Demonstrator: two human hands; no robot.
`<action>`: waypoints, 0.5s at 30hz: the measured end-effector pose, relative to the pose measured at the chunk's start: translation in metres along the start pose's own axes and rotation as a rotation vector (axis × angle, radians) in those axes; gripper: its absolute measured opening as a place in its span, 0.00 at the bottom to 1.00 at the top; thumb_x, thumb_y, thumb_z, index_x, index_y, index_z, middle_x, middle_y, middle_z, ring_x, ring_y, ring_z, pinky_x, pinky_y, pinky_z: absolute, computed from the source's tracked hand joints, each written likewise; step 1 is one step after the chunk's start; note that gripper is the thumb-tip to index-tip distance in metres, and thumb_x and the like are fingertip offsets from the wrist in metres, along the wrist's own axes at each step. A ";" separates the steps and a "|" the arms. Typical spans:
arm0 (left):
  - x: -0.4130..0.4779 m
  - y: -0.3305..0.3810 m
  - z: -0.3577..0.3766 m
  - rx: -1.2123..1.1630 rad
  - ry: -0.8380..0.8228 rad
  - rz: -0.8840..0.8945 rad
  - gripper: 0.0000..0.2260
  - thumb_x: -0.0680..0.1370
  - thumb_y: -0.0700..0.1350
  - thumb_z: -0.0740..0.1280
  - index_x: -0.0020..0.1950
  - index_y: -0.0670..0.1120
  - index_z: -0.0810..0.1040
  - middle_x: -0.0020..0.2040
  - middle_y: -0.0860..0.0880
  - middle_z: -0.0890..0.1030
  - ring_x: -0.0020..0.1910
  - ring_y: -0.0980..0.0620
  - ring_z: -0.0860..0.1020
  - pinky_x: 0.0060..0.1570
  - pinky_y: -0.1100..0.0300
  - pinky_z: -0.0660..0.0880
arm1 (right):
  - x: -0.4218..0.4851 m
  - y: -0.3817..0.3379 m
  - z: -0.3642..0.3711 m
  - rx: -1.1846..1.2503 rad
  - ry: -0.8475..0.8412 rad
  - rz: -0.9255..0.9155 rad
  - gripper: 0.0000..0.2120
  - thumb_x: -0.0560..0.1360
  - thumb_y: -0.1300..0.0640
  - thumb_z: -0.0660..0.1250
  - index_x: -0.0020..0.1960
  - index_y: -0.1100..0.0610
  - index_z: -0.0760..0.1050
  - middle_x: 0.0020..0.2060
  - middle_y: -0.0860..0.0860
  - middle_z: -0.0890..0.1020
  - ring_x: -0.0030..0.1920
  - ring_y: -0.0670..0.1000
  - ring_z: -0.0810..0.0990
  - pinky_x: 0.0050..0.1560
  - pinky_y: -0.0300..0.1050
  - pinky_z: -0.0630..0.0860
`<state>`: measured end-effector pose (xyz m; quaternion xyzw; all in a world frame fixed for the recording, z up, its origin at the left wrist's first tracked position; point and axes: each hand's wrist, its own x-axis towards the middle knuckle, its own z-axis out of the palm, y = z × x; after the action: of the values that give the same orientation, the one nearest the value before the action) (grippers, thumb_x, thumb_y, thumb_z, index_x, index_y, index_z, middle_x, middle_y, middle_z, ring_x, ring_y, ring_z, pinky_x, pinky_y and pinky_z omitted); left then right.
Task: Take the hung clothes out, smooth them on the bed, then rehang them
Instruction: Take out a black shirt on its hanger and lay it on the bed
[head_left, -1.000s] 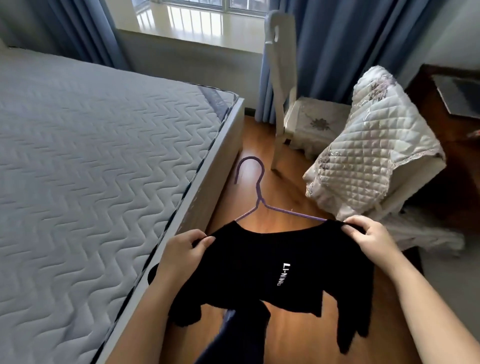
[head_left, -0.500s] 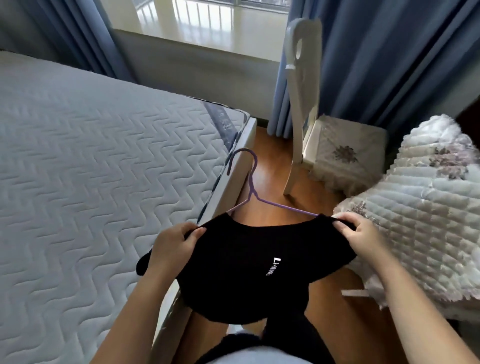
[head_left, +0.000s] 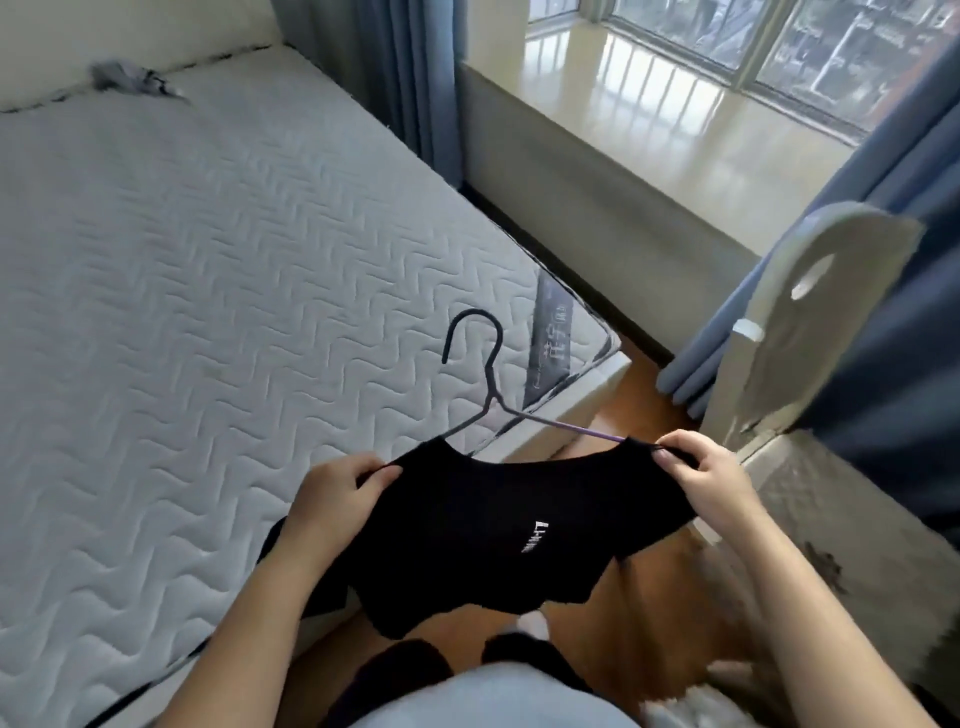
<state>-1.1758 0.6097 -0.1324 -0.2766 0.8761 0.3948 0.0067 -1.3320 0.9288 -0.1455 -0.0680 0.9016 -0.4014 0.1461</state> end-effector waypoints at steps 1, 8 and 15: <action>0.007 0.012 0.007 0.005 0.017 -0.004 0.08 0.75 0.48 0.66 0.43 0.45 0.81 0.39 0.47 0.82 0.42 0.47 0.78 0.43 0.55 0.71 | 0.018 -0.002 -0.011 0.022 -0.006 -0.017 0.04 0.74 0.63 0.66 0.44 0.54 0.76 0.42 0.52 0.79 0.47 0.52 0.75 0.45 0.28 0.68; 0.055 0.022 0.025 -0.018 0.127 -0.190 0.07 0.76 0.49 0.64 0.44 0.48 0.79 0.42 0.50 0.81 0.45 0.48 0.77 0.44 0.57 0.69 | 0.143 -0.046 -0.027 -0.002 -0.116 -0.223 0.10 0.73 0.65 0.66 0.40 0.51 0.75 0.38 0.40 0.78 0.49 0.50 0.72 0.54 0.40 0.67; 0.119 -0.003 0.039 -0.105 0.239 -0.374 0.07 0.77 0.45 0.64 0.38 0.50 0.75 0.37 0.48 0.78 0.41 0.47 0.75 0.37 0.57 0.67 | 0.263 -0.059 -0.024 -0.104 -0.146 -0.253 0.05 0.74 0.64 0.66 0.43 0.55 0.75 0.42 0.53 0.77 0.49 0.52 0.73 0.48 0.35 0.66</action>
<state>-1.2831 0.5777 -0.1887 -0.4789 0.7825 0.3960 -0.0386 -1.5886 0.8432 -0.1416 -0.2174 0.8925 -0.3632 0.1558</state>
